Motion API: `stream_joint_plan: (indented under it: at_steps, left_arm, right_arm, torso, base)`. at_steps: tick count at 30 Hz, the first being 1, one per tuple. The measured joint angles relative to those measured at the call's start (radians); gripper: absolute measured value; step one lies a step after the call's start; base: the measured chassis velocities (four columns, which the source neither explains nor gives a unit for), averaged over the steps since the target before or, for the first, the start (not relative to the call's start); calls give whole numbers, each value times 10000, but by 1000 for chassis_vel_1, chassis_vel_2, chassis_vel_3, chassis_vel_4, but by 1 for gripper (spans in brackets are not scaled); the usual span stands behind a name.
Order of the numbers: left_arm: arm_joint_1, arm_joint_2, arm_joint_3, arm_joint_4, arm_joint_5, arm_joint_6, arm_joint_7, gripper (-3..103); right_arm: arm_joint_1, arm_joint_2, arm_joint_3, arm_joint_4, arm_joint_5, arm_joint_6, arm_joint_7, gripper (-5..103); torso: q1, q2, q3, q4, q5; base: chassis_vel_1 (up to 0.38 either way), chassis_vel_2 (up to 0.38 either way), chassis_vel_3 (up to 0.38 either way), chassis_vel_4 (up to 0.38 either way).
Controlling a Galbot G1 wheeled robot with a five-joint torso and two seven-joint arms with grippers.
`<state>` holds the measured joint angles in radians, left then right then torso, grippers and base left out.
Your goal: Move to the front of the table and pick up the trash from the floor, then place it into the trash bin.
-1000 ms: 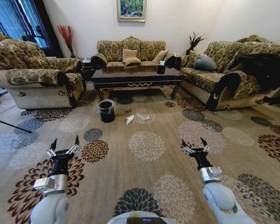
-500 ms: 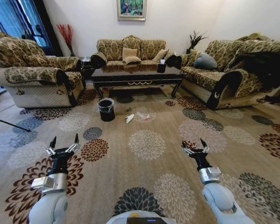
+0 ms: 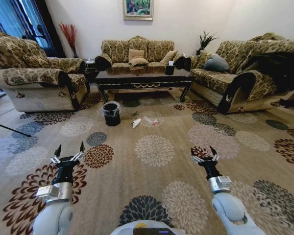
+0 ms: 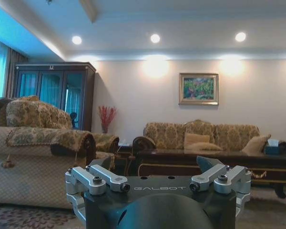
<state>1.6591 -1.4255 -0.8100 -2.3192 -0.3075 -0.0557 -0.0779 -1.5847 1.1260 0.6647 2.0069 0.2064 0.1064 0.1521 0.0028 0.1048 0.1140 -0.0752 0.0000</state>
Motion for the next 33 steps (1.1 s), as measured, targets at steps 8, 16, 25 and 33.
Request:
stream_joint_plan:
  at_steps: [8, 16, 25, 33]
  left_arm:
    - [41, -123, 49, -46, 56, 17, -11, 100]
    - [82, -192, 188, 537, 499, -247, -6, 100]
    - [81, -215, 253, 1316, 1020, -193, -359, 100]
    - [167, -180, 195, 1492, 1138, -173, -463, 100]
  right_arm:
    - [40, 10, 1, -44, -1, 6, 0, 100]
    - [121, 173, -11, -164, 117, 197, 90, 100]
    - [169, 439, 216, -356, 446, 1282, 441, 100]
    - [75, 618, 250, -573, 791, 1952, -847, 100]
  torso:
    - [-24, -255, -214, 0, 0]
    - [-26, -583, -524, 0, 0]
    - [-27, -622, -572, 1, -3]
    - [-28, -588, -546, 0, -1]
  base:
    - [0, 0, 0, 0]
    - [0, 0, 0, 0]
    - [0, 0, 0, 0]
    - [0, 0, 0, 0]
